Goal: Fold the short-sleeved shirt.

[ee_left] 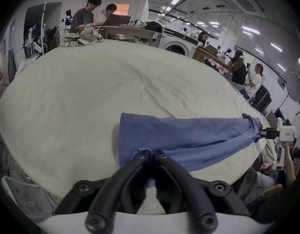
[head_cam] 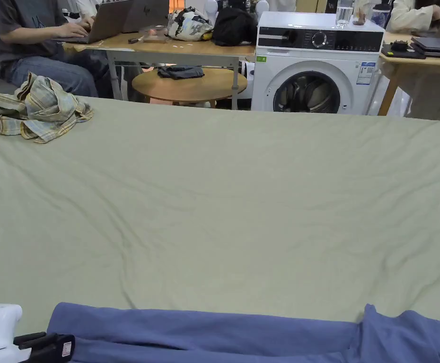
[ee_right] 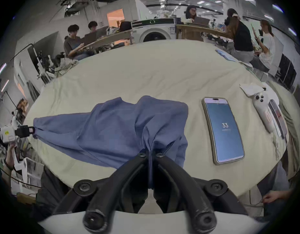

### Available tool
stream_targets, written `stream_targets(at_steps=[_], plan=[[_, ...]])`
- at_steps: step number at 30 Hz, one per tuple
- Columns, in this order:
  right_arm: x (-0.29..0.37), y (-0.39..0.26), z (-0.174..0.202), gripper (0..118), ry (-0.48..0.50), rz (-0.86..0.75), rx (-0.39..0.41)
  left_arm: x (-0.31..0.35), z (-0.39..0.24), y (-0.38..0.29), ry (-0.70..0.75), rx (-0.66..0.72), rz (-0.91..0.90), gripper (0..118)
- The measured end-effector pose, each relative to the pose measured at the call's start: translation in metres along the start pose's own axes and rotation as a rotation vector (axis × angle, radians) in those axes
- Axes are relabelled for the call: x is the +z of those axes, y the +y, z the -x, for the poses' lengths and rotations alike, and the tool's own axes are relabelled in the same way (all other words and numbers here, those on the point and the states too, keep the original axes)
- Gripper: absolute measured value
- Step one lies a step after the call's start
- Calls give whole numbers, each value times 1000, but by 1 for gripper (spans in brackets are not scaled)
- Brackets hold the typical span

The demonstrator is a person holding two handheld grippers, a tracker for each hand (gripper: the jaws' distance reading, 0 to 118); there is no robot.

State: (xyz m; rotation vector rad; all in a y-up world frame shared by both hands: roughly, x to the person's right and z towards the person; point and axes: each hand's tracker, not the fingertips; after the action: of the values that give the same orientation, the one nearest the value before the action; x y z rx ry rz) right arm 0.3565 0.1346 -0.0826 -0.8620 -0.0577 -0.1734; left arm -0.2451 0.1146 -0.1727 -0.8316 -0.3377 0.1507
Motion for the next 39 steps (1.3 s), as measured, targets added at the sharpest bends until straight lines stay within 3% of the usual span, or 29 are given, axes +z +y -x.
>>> stream_targets(at_steps=[1,2,4,5,9,14,16,17,18,19,20,21,27,30,33,34,36,37,39], plan=[[2,-1,0,38,-3,-5,1,4,-6,1,25,-14,-25,55],[7,-1,1,38,-7,-25,6,7,-8,4,45,-35,-52,55],[23,0,5,60,-36,-127,60,20,-17,9,32,-67,-142,73],[32,5,9,68,-39,-184,83,28,-25,14,19,-87,-193,76],[42,33,33,67,-13,-316,141,41,-67,36,37,-174,-344,76],[12,71,87,67,66,-368,169,31,-129,61,70,-289,-452,76],[-1,77,104,54,94,-350,181,26,-142,67,37,-296,-443,76],[-7,78,111,40,87,-349,190,22,-140,67,29,-304,-422,74],[-11,77,118,16,42,-349,212,21,-144,67,25,-308,-414,62],[-15,74,124,1,2,-354,207,20,-147,66,27,-309,-413,38],[-17,72,128,0,26,-351,197,20,-148,66,29,-305,-409,10],[-18,70,128,0,52,-344,173,19,-148,66,25,-300,-399,0],[-25,63,133,0,51,-341,140,24,-133,62,17,-235,-379,0],[-26,63,131,0,56,-346,124,27,-111,63,-12,-116,-361,0],[-24,61,122,0,76,-343,122,31,-68,60,-68,46,-334,15],[-23,60,119,0,83,-339,123,31,-50,57,-99,107,-313,31],[-19,56,112,0,81,-341,114,30,-11,47,-146,228,-248,85],[-18,55,107,0,87,-341,103,30,6,41,-154,280,-261,92],[-19,53,98,0,101,-334,66,25,38,31,-182,367,-206,91]])
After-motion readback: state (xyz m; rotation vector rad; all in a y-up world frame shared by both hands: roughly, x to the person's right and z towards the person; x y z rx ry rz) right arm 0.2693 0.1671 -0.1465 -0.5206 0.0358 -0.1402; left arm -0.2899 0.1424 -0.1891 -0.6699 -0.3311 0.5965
